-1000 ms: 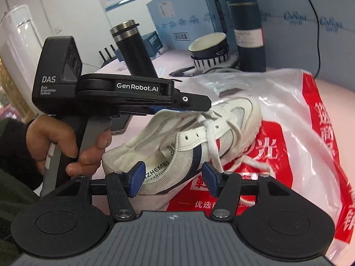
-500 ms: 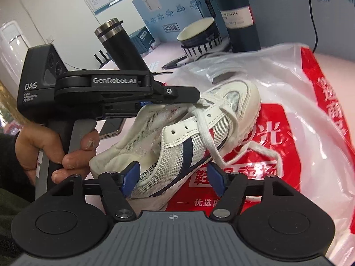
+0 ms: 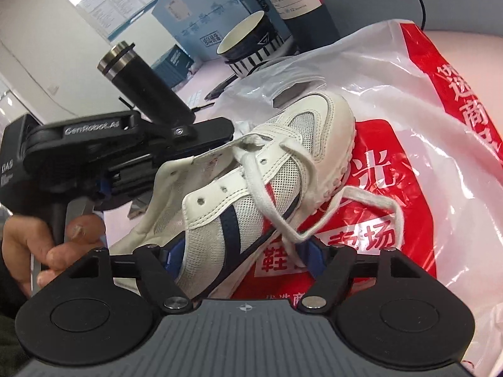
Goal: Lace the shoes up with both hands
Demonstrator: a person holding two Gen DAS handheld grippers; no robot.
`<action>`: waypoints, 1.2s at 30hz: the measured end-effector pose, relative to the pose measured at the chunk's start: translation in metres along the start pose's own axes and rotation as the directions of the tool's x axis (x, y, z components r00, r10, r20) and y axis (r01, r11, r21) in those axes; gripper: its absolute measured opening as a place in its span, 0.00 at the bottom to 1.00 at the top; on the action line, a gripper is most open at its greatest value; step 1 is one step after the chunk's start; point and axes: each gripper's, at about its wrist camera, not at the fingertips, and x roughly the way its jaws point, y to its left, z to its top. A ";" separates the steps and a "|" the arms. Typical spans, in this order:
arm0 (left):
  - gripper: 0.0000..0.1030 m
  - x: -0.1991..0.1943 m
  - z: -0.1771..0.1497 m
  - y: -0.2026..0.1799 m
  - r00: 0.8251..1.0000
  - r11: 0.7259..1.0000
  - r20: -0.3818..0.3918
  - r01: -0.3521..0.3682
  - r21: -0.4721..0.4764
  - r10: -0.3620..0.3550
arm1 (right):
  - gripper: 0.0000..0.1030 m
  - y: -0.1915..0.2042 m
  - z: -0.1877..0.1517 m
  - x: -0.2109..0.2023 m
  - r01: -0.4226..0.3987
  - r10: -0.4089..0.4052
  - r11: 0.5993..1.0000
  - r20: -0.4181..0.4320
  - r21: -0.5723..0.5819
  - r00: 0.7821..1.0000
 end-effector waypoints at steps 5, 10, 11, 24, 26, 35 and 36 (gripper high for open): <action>0.02 -0.009 0.008 0.006 0.998 1.000 0.056 -0.006 -0.022 0.008 | 0.64 -0.003 -0.002 -0.001 0.004 -0.005 1.000 0.021 0.031 1.000; 0.02 -0.020 0.019 0.014 0.992 0.999 0.125 -0.014 -0.049 0.020 | 0.63 -0.004 -0.002 -0.002 -0.001 -0.001 0.999 0.026 0.040 1.000; 0.02 -0.023 0.021 0.016 0.990 0.998 0.137 -0.018 -0.054 0.025 | 0.63 -0.006 -0.002 -0.002 -0.001 0.000 0.999 0.025 0.038 1.000; 0.02 -0.084 0.058 0.042 0.926 0.993 0.358 -0.097 -0.072 0.117 | 0.63 -0.004 -0.001 -0.002 0.010 -0.010 0.999 0.021 0.036 1.000; 0.02 -0.095 0.062 0.048 0.911 0.990 0.390 -0.112 -0.086 0.137 | 0.63 -0.004 -0.001 -0.002 0.010 -0.011 0.999 0.021 0.037 1.000; 0.02 -0.135 0.073 0.075 0.866 0.976 0.461 -0.124 -0.179 0.194 | 0.64 0.010 -0.001 -0.009 0.050 -0.048 0.998 0.049 -0.038 0.998; 0.02 -0.135 0.072 0.075 0.870 0.977 0.453 -0.129 -0.169 0.194 | 0.64 0.013 -0.002 -0.015 0.033 -0.028 0.998 0.079 -0.060 0.996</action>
